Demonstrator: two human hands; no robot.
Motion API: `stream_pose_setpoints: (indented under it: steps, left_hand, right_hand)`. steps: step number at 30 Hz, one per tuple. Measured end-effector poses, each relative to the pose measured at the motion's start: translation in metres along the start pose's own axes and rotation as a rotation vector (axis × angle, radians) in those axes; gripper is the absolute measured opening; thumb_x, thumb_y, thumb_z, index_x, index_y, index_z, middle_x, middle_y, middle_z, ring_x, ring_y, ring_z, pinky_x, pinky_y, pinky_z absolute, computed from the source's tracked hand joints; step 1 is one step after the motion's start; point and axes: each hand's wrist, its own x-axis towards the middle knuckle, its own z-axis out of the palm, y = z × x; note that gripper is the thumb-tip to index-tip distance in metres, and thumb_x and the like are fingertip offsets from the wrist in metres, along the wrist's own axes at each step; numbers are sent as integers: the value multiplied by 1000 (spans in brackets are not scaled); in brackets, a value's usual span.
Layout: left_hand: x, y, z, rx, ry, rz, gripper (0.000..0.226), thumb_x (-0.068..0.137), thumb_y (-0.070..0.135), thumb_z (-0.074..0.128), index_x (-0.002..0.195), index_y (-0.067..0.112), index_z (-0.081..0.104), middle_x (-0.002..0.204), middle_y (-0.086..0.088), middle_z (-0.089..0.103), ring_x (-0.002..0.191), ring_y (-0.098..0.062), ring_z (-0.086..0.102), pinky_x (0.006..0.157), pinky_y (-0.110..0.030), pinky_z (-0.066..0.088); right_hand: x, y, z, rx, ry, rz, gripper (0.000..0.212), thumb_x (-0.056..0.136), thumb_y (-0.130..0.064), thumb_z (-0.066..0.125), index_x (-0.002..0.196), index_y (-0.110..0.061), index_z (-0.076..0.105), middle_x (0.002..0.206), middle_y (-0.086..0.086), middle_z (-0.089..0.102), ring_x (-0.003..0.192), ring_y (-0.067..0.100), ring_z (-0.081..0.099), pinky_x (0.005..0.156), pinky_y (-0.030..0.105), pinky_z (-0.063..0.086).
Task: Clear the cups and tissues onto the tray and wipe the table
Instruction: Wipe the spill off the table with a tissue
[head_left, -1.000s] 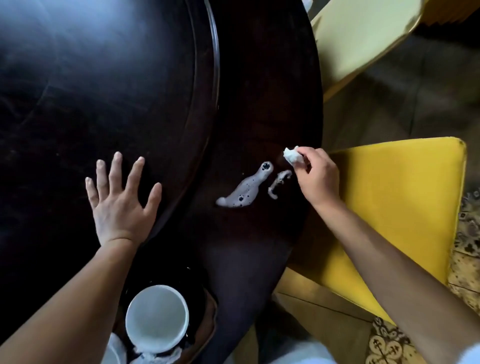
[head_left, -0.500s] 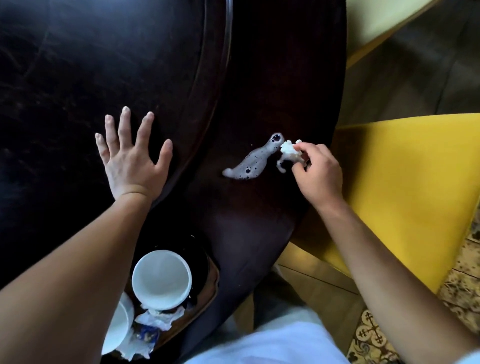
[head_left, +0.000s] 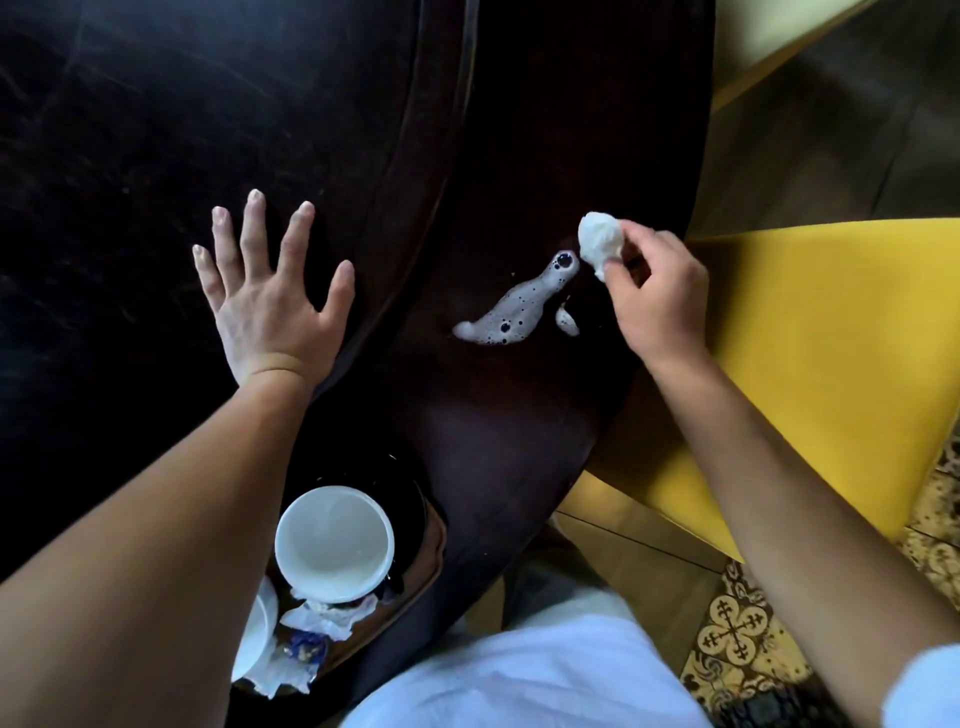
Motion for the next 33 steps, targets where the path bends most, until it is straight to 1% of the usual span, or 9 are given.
stream_pose_setpoints:
  steps: [5,7,13,19,22,25,27,30,33]
  left_hand:
    - [1,0,1,6,6,-4,65,100,64,39,159,39,27,173,2,8,159,-29,-2,127,-53,-3]
    - [2,1,2,1,11,-1,65,100,64,40,159,40,27,173,2,8,159,-29,-2,127,-52,-4]
    - [1,0,3,2,7,2,65,100,64,38,160,39,27,173,2,7,159,-30,-3,127,-52,-5]
    - [1,0,2,0,5,3,66,100,65,38,160,38,28,173,1,7,159,-31,-2,127,-54,-3]
    - [1,1,2,1,4,4,66,100,65,38,159,38,29,173,0,9,159,-31,-1,127,-54,-3]
    - [1,0,3,0,10,5,66,100,65,38,159,38,29,173,0,9,159,-31,-1,127,-54,-3]
    - [1,-1,4,1,13,8,66,100,65,38,159,38,29,173,1,9,159,-31,-1,127,-54,-2]
    - [1,-2,4,2,15,10,66,100,65,38,159,38,30,173,0,9,159,-31,-1,127,-54,-2]
    - [2,-2,4,-7,27,17,66,100,64,39,159,38,30,173,0,10,159,-31,0,127,-54,-2]
  right_hand:
    - [18,-12,24,-42,-77,-30,35,87,-16,63,121,-17,73,104,5,71,92,19,67,80,23,50]
    - [13,-14,29,-38,-120,-34,36,85,-14,61,117,-20,75,103,4,69,90,18,66,78,27,53]
    - [-29,-10,25,-36,-199,-62,33,85,-15,64,115,-21,74,100,0,66,84,15,64,73,30,53]
    - [-67,-19,18,14,-135,-138,29,87,-11,66,113,-18,76,97,-1,65,72,12,60,68,20,48]
    - [-83,-31,30,-9,-209,-256,29,88,-13,70,116,-20,75,98,-2,66,79,14,66,69,28,56]
    - [-82,-33,42,-79,-250,-336,23,88,-17,71,109,-24,77,93,-3,65,76,15,65,62,33,56]
    - [-65,-30,42,-99,-228,-310,23,85,-17,70,105,-25,77,94,-2,66,78,19,66,63,34,55]
    - [-26,-21,34,-166,-168,-195,27,85,-18,65,108,-27,76,98,0,66,83,24,67,68,34,54]
    - [9,-13,22,-140,-83,-143,23,87,-20,65,108,-24,76,97,1,68,82,22,67,70,32,50]
